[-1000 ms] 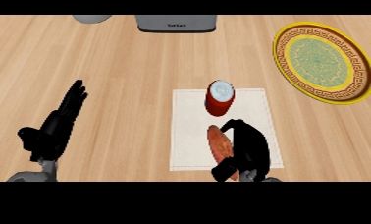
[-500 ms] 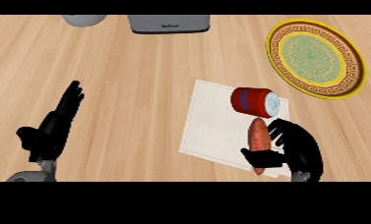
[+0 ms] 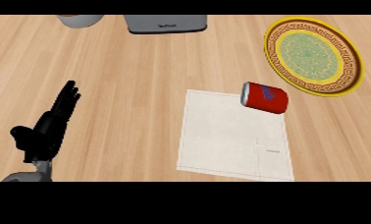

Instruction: Pick the sweet potato from the placemat and place it in the plate

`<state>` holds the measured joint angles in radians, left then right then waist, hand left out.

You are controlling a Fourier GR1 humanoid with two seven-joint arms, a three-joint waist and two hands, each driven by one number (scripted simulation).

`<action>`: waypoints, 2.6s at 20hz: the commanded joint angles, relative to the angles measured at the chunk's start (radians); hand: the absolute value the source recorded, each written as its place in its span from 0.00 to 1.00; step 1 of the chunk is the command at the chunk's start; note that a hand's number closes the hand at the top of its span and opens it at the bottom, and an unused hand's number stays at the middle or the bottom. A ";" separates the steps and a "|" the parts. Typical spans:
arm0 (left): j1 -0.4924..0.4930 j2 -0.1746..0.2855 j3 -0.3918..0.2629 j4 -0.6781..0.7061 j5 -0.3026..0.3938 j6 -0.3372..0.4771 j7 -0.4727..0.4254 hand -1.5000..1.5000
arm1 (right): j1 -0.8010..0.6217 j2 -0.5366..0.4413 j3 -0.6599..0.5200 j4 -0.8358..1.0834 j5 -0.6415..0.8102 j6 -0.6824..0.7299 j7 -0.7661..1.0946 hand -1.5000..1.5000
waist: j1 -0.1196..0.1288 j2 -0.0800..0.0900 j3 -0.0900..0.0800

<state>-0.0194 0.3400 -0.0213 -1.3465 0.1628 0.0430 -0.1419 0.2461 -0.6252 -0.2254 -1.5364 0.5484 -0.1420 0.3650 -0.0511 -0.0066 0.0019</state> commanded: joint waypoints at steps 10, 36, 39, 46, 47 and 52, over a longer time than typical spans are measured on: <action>-0.027 -0.016 0.008 0.018 -0.012 -0.044 0.003 0.50 | 0.097 -0.067 -0.362 -0.156 -0.135 -0.044 -0.250 1.00 | 0.038 0.005 -0.003; -0.062 -0.088 0.014 -0.051 -0.093 -0.044 0.085 0.50 | -0.696 -0.018 -0.027 0.323 0.063 0.022 -0.137 1.00 | 0.076 0.011 -0.001; -0.028 -0.093 0.019 -0.011 -0.102 -0.070 0.006 0.50 | -0.806 0.002 -0.009 0.462 0.102 0.000 -0.130 1.00 | 0.074 0.011 -0.002; -0.054 -0.071 0.052 0.045 -0.099 -0.096 -0.014 0.50 | -0.935 0.099 -0.099 0.668 0.077 -0.192 -0.164 1.00 | 0.079 0.016 -0.001; -0.041 -0.117 0.012 0.014 -0.133 -0.053 -0.011 0.50 | -0.924 0.174 -0.075 0.680 0.102 -0.260 -0.137 1.00 | 0.079 0.015 -0.001; -0.081 -0.056 0.074 0.028 -0.095 -0.107 0.018 0.50 | -1.074 0.140 -0.108 0.962 0.124 -0.299 -0.141 0.00 | 0.083 0.017 -0.001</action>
<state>-0.0765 0.2476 0.0185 -1.3359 0.0503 -0.0309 -0.1272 -0.7512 -0.5093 -0.3113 -0.7236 0.6622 -0.3737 0.2128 0.0288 0.0085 0.0009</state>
